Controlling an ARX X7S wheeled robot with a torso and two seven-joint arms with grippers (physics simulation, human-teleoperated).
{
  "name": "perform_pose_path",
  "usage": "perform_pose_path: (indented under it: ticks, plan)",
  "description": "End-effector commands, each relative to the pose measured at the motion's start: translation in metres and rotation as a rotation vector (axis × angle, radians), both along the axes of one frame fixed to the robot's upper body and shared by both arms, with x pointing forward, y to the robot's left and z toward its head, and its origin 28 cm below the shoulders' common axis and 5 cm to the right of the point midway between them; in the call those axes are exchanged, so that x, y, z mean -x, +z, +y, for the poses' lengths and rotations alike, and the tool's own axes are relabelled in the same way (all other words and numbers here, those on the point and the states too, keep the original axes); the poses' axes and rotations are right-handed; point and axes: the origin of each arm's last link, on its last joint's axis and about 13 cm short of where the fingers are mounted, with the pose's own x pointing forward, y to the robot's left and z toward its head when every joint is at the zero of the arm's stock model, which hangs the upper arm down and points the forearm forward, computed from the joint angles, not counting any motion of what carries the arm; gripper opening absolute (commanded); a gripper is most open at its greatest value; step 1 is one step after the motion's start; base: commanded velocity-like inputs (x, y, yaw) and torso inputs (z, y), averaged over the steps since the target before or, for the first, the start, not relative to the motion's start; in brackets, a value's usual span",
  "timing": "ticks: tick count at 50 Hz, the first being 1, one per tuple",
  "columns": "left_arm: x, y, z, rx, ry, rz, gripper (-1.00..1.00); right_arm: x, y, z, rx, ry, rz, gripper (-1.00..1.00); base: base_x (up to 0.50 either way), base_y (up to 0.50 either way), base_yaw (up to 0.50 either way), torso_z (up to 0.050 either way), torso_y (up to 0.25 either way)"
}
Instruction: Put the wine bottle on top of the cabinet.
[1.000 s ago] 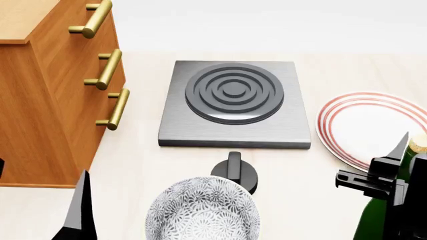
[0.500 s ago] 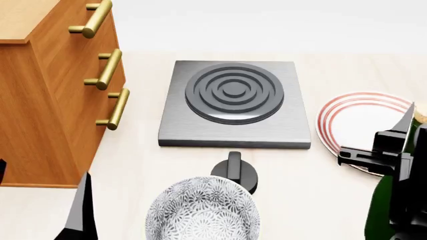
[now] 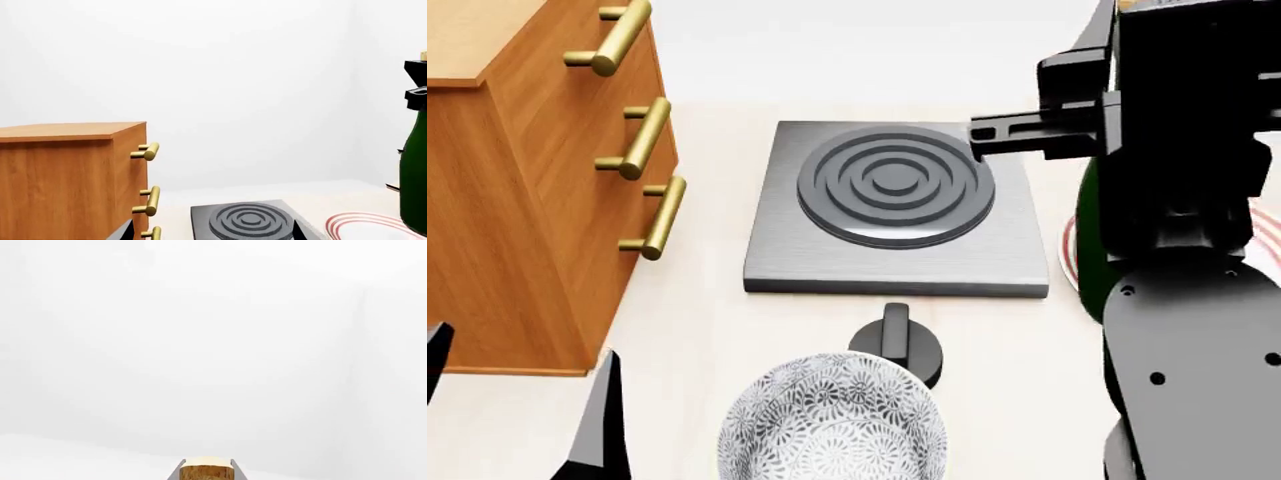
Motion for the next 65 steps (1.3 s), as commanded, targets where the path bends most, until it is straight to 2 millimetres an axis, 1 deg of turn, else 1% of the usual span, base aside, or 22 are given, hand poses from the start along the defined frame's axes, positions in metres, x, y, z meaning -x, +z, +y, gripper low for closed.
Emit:
perform_pose_path:
  ticks: [1, 6, 12, 17, 21, 24, 28, 33, 38, 44, 46, 51, 55, 56, 57, 58, 60, 65]
  plan:
    - [0.0, -0.003, -0.005, -0.013, -0.033, 0.016, 1.0, -0.001, 0.03, 0.021, 0.013, 0.104, -0.06, -1.0, 0.0, 0.0, 0.0, 0.0, 0.0]
    - [0.0, -0.005, -0.008, -0.021, -0.055, 0.026, 1.0, 0.0, 0.034, 0.026, -0.056, 0.176, -0.065, -1.0, 0.0, 0.0, 0.0, 0.0, 0.0]
    - [0.003, -0.008, -0.012, -0.033, -0.085, 0.04, 1.0, 0.003, 0.031, 0.029, -0.082, 0.219, -0.063, -1.0, 0.0, 0.0, 0.0, 0.0, 0.0]
    - [0.001, -0.014, -0.014, 0.008, -0.114, 0.073, 1.0, 0.005, 0.031, 0.029, -0.135, 0.286, -0.052, -1.0, 0.0, 0.0, 0.0, 0.0, 0.002]
    - [-0.001, -0.008, -0.019, -0.017, -0.16, 0.073, 1.0, 0.007, 0.032, 0.031, -0.153, 0.314, -0.051, -1.0, 0.0, 0.0, 0.0, 0.0, 0.0]
    - [-0.004, -0.001, -0.023, -0.021, -0.206, 0.066, 1.0, 0.007, 0.027, 0.033, -0.119, 0.327, -0.04, -1.0, 0.0, 0.0, 0.0, 0.0, 0.0]
    - [-0.009, -0.012, -0.031, 0.018, -0.278, 0.111, 1.0, 0.008, 0.017, 0.037, -0.125, 0.34, -0.025, -1.0, 0.0, 0.0, 0.0, 0.0, 0.0]
    - [-0.013, -0.017, -0.041, 0.009, -0.326, 0.148, 1.0, 0.009, 0.007, 0.041, -0.129, 0.353, -0.016, -1.0, 0.0, 0.0, 0.0, 0.0, 0.002]
    - [-0.023, -0.011, -0.05, -0.025, -0.372, 0.147, 1.0, 0.011, 0.003, 0.044, -0.129, 0.37, -0.011, -1.0, 0.0, 0.0, 0.0, 0.0, 0.0]
    - [-0.04, -0.005, -0.059, -0.054, -0.421, 0.145, 1.0, 0.011, -0.003, 0.047, -0.124, 0.381, 0.001, -1.0, 0.0, 0.0, 0.0, 0.0, 0.0]
    - [-0.043, -0.004, -0.061, -0.036, -0.423, 0.126, 1.0, 0.01, -0.004, 0.047, -0.123, 0.38, 0.005, -1.0, 0.0, 0.0, 0.0, 0.0, 0.0]
    - [-0.052, -0.005, -0.069, -0.048, -0.441, 0.131, 1.0, 0.011, -0.003, 0.049, -0.117, 0.386, 0.006, -1.0, 0.0, 0.0, 0.0, 0.0, 0.002]
    - [-0.057, -0.002, -0.073, -0.051, -0.453, 0.129, 1.0, 0.013, -0.002, 0.051, -0.115, 0.395, 0.003, -1.0, 0.0, 0.0, 0.0, 0.0, 0.0]
    - [-0.061, -0.002, -0.074, -0.057, -0.458, 0.13, 1.0, 0.013, -0.002, 0.052, -0.113, 0.397, 0.002, -1.0, 0.0, 0.0, 0.0, 0.0, 0.0]
    - [-0.065, -0.003, -0.075, -0.12, -0.449, 0.109, 1.0, 0.013, -0.002, 0.053, -0.111, 0.399, 0.002, -1.0, 0.0, 0.0, 0.0, 0.0, 0.0]
    - [-0.066, -0.004, -0.075, -0.138, -0.438, 0.108, 1.0, 0.013, -0.003, 0.053, -0.11, 0.401, 0.002, -1.0, 0.0, 0.0, 0.0, 0.0, 0.0]
    - [-0.071, -0.004, -0.076, -0.105, -0.443, 0.12, 1.0, 0.014, -0.002, 0.054, -0.11, 0.407, 0.001, -1.0, 0.0, 0.0, 0.0, 0.0, 0.0]
    - [-0.082, -0.009, -0.079, -0.115, -0.438, 0.141, 1.0, 0.014, -0.004, 0.056, -0.107, 0.418, 0.002, -1.0, 0.0, 0.0, 0.0, 0.0, 0.002]
